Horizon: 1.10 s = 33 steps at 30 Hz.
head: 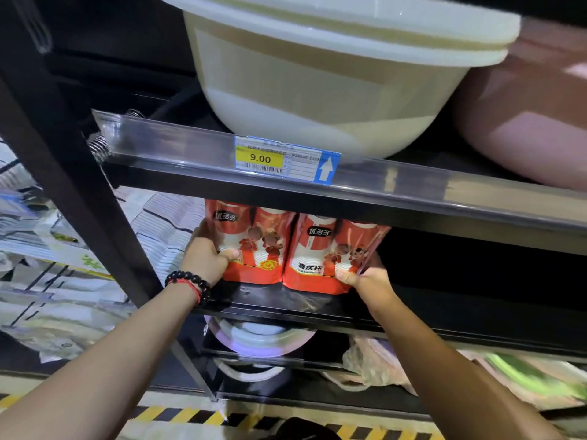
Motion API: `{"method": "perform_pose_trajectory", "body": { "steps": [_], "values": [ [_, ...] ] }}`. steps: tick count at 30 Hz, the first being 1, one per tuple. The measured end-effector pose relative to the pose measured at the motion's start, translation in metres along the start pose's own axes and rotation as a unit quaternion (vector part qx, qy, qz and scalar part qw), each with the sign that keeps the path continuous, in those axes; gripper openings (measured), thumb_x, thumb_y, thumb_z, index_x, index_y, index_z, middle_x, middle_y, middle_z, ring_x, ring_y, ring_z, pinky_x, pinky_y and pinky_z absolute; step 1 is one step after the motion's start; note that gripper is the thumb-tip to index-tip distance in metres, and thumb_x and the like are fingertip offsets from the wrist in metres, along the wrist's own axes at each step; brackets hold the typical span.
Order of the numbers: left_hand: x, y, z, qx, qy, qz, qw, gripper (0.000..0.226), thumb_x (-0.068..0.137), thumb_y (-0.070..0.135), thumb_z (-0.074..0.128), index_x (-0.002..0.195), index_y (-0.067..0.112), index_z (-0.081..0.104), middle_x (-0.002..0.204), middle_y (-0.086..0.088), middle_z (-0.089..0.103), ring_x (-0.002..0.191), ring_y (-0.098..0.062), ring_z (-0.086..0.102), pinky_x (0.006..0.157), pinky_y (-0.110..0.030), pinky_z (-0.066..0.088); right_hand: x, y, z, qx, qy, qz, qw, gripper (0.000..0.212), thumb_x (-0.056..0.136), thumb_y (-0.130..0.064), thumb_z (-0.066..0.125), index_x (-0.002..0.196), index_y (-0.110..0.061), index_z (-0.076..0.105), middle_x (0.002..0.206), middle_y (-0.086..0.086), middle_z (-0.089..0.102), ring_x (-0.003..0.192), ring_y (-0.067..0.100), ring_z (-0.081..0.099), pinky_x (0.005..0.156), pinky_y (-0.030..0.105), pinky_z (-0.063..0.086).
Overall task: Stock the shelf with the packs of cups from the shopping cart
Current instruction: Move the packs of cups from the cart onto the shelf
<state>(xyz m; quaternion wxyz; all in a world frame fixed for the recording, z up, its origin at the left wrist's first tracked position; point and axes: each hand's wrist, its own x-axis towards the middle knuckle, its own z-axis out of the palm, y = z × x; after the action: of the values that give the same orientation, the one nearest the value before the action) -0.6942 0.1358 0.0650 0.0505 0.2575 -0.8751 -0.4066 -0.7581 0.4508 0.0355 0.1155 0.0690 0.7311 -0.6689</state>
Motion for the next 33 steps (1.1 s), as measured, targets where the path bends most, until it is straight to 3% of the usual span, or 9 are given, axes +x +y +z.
{"method": "perform_pose_trajectory", "body": {
  "steps": [5,10,13,15,18,23,27,30,33],
  "values": [
    [-0.004,0.0,0.0,-0.02,0.018,-0.001,1.0,0.039,0.081,0.029,0.081,0.088,-0.008,0.07,0.087,-0.027,0.072,0.081,-0.038,0.069,0.074,-0.044,0.054,-0.003,-0.005,0.0,0.004,0.007,-0.01,1.0,0.043,0.073,0.004,0.084,0.112,-0.003,0.067,0.107,0.012,0.074,0.086,0.015,0.073,0.067,0.017,0.058],
    [-0.003,-0.003,0.003,-0.017,0.032,0.01,0.999,0.055,0.078,0.031,0.082,0.113,-0.008,0.063,0.079,-0.013,0.067,0.076,-0.034,0.066,0.068,-0.039,0.053,-0.007,-0.006,0.004,-0.004,0.015,0.006,1.0,0.029,0.073,0.002,0.086,0.094,-0.012,0.072,0.108,0.013,0.075,0.097,0.026,0.073,0.091,0.038,0.058],
    [-0.006,-0.003,0.003,-0.056,0.042,0.044,0.997,0.095,0.077,0.023,0.083,0.15,0.004,0.025,0.108,-0.009,0.07,0.099,-0.029,0.066,0.083,-0.034,0.05,-0.01,-0.008,0.002,-0.01,0.016,0.01,1.0,0.03,0.072,-0.001,0.087,0.096,-0.011,0.072,0.103,0.01,0.077,0.094,0.023,0.075,0.082,0.031,0.059],
    [-0.009,-0.003,0.003,-0.102,0.036,0.057,0.993,0.108,0.077,0.021,0.083,0.155,0.012,0.008,0.132,-0.011,0.061,0.118,-0.029,0.06,0.099,-0.038,0.047,-0.015,-0.007,0.001,-0.017,0.011,-0.015,1.0,0.029,0.074,-0.002,0.086,0.096,-0.015,0.072,0.101,0.009,0.078,0.087,0.016,0.076,0.076,0.026,0.06],
    [-0.016,-0.004,0.001,-0.136,0.032,0.048,0.989,0.112,0.078,0.02,0.082,0.156,0.017,0.002,0.142,-0.008,0.055,0.127,-0.025,0.055,0.104,-0.035,0.041,-0.026,-0.004,0.003,-0.004,-0.004,-0.067,0.998,0.03,0.08,-0.001,0.081,0.103,-0.018,0.071,0.105,0.008,0.078,0.094,0.014,0.075,0.081,0.026,0.061],
    [-0.047,-0.006,-0.001,-0.153,0.103,0.035,0.982,0.084,0.083,0.012,0.071,0.152,0.016,0.022,0.102,0.001,0.061,0.091,-0.018,0.06,0.088,-0.034,0.047,-0.042,0.008,0.003,-0.015,0.101,-0.003,0.995,0.061,0.086,-0.009,0.077,0.138,-0.014,0.046,0.121,0.0,0.06,0.111,0.012,0.059,0.093,0.026,0.048],
    [-0.08,-0.012,0.008,-0.157,0.146,0.063,0.975,0.047,0.083,0.009,0.065,0.119,0.033,0.047,0.089,0.014,0.055,0.079,-0.003,0.054,0.07,-0.011,0.037,-0.058,0.017,0.003,-0.01,0.113,0.002,0.994,0.036,0.087,-0.004,0.073,0.117,-0.015,0.056,0.088,-0.004,0.056,0.075,0.003,0.055,0.072,0.013,0.047],
    [-0.107,-0.02,0.024,-0.11,0.092,0.043,0.989,0.038,0.087,0.011,0.064,0.122,0.02,0.057,0.1,0.009,0.059,0.092,-0.011,0.056,0.083,-0.024,0.039,-0.073,0.026,0.002,-0.051,0.065,0.003,0.997,0.02,0.085,-0.003,0.07,0.092,-0.021,0.063,0.072,-0.004,0.058,0.068,0.008,0.054,0.076,0.027,0.046],
    [-0.134,-0.025,0.042,-0.054,0.001,0.017,0.998,0.032,0.089,0.016,0.064,0.121,0.014,0.062,0.105,0.004,0.061,0.097,-0.012,0.056,0.087,-0.024,0.038,-0.09,0.031,0.005,-0.1,0.002,-0.002,0.995,0.017,0.085,-0.005,0.068,0.088,-0.022,0.066,0.072,-0.005,0.061,0.072,0.011,0.058,0.076,0.027,0.046]
  ]
}}
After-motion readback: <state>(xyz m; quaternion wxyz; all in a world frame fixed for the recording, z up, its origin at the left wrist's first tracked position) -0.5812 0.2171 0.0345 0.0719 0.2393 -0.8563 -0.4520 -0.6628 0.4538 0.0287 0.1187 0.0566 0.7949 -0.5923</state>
